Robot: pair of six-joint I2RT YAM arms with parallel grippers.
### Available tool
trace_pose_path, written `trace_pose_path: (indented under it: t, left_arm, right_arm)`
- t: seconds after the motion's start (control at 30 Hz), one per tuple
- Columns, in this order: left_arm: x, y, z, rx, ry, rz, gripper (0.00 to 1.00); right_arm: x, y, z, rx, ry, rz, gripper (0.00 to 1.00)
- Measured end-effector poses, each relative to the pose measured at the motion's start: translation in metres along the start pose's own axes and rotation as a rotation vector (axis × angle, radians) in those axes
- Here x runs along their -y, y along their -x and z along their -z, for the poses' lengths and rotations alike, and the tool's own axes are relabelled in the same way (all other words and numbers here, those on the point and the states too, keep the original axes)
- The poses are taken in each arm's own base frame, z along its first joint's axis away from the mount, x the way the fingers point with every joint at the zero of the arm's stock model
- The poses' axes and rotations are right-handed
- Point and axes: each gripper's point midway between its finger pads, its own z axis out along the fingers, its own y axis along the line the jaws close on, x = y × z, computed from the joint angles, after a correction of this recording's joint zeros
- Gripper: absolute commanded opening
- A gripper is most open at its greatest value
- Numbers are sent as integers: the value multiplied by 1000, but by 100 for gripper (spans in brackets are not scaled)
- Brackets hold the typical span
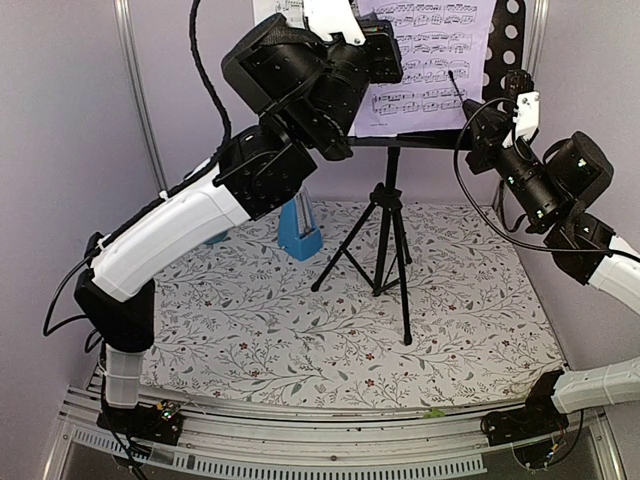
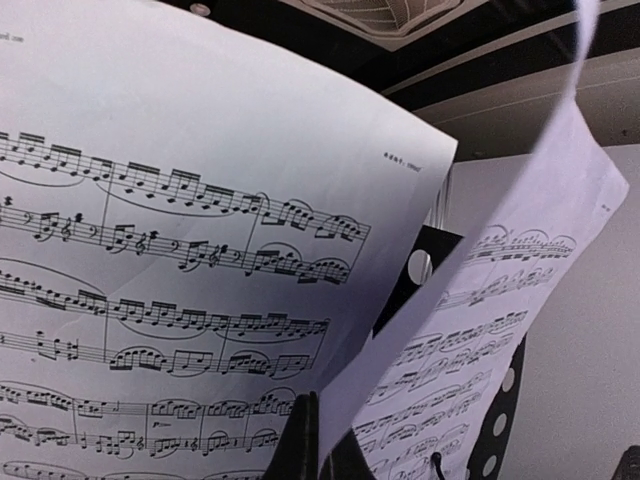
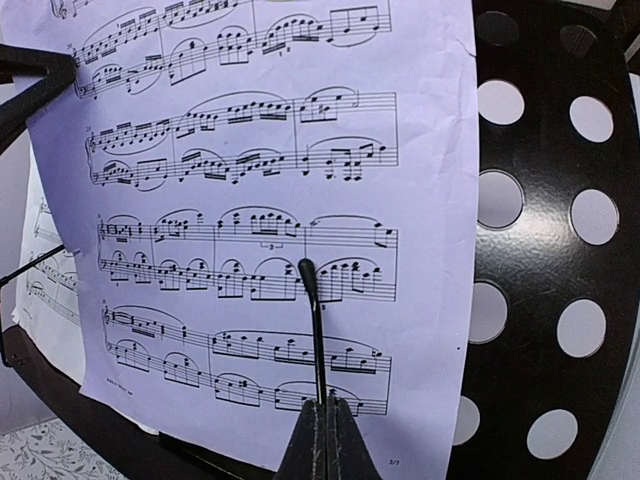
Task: Set up the instrument practice props
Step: Hold the sheet music from the music stand.
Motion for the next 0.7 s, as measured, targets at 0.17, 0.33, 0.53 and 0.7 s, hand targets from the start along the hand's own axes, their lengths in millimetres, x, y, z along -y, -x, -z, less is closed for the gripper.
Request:
trace_pose_path:
  t: [0.17, 0.33, 0.53, 0.7]
  left_arm:
    - [9, -3, 0, -5, -47, 6, 0]
    - [17, -2, 1, 2, -96, 17, 0]
    - [27, 0, 2, 14, -150, 28, 0]
    - [29, 0, 2, 12, -166, 39, 0]
  right_arm:
    - [-1, -2, -1, -16, 4, -11, 0]
    - [-1, -2, -1, -24, 6, -22, 0]
    - [-1, -2, -1, -31, 7, -28, 0]
    - [-1, -4, 0, -40, 11, -37, 29]
